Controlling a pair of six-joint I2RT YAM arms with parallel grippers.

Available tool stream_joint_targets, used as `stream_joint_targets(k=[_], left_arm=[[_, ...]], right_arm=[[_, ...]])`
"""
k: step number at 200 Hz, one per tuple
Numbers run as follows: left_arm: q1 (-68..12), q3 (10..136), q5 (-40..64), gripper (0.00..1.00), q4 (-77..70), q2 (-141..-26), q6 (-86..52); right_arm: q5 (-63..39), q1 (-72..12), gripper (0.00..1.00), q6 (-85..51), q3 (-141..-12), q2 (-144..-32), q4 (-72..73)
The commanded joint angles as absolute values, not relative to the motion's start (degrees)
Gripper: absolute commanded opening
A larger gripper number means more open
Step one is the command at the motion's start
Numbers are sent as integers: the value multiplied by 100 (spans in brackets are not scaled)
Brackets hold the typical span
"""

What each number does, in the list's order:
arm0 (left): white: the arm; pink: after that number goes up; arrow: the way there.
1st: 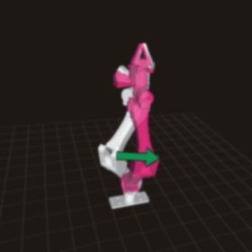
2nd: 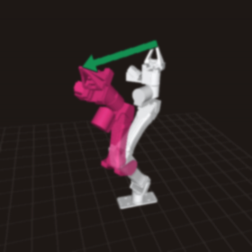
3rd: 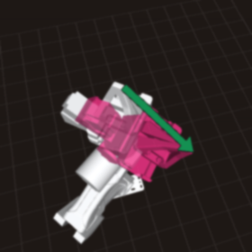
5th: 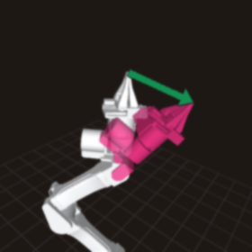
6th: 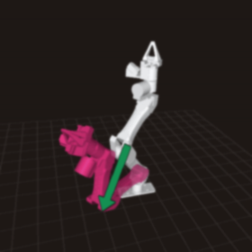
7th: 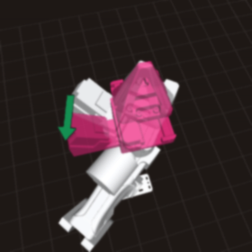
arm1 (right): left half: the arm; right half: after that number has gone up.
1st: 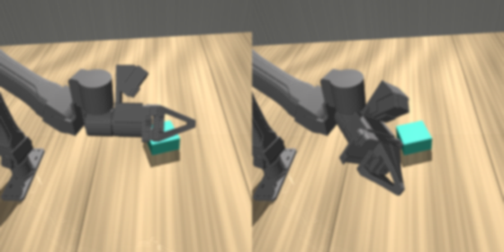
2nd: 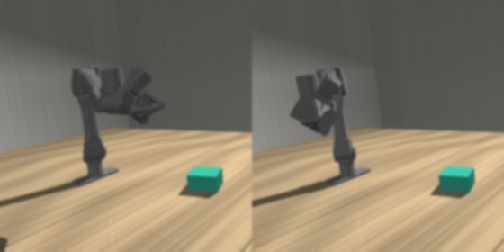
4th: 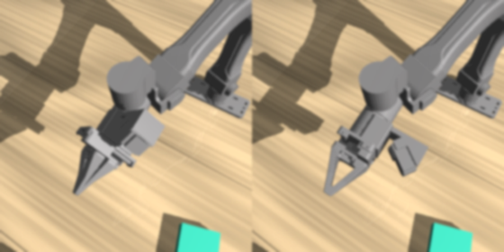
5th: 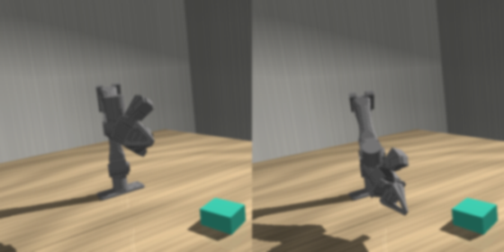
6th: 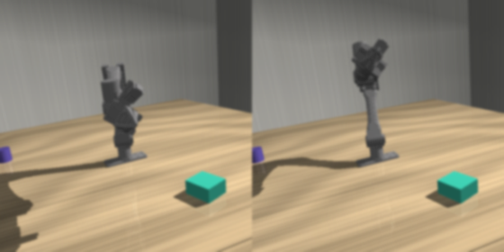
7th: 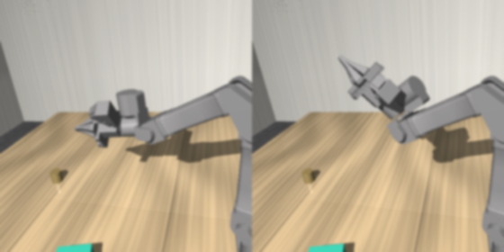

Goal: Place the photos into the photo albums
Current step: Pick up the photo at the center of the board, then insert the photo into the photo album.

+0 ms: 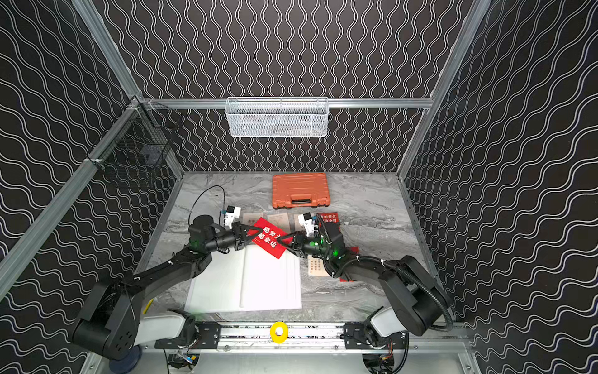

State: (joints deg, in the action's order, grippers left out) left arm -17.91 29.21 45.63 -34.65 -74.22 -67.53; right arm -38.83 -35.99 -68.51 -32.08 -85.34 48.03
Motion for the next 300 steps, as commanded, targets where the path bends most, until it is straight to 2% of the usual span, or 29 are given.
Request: stream_joint_targets(k=[1,23,55,67,82,108,119,147,187,234,300], left_arm=[[-1784,2888,4508,0,-3674,-7422,-6784],[-1778,2878,4484,0,-3603,-7419,-6723],[-1784,2938,4450,0,-3122,-7313,-6456],[-1784,3001,4446,5,-2875,-7253,-6323],[-1784,3073,4423,17,-2526,-7150,-6143],[-1776,3451,4092,60,-868,-6871,-5260],[-1773,3775,3693,67,227,-6745,-4624],[-1662,4230,2726,66,1959,-6579,-3765],[-1348,4075,2232,63,2616,-6592,-3615],[-849,3717,2101,61,2515,-6559,-3644],[-3,3187,2271,60,2132,-6740,-3604]], right_arm=[[-3750,-3673,30,-7081,-3330,-8648,5341],[-3718,-3715,22,-7197,-3372,-8751,5455],[-3626,-3709,3,-7097,-3383,-8667,5141],[-3587,-3702,0,-7014,-3400,-8593,4948],[-3568,-3709,0,-6915,-3401,-8519,4707],[-3476,-3685,0,-6607,-3411,-8223,4016],[-3306,-3689,0,-6264,-3525,-8018,3242],[-2776,-3743,0,-5458,-3887,-7529,1598],[-2388,-4089,0,-4934,-4425,-7652,565],[-1794,-4853,0,-4613,-5251,-8471,-37],[-1496,-5186,0,-4369,-6199,-9442,-565]])
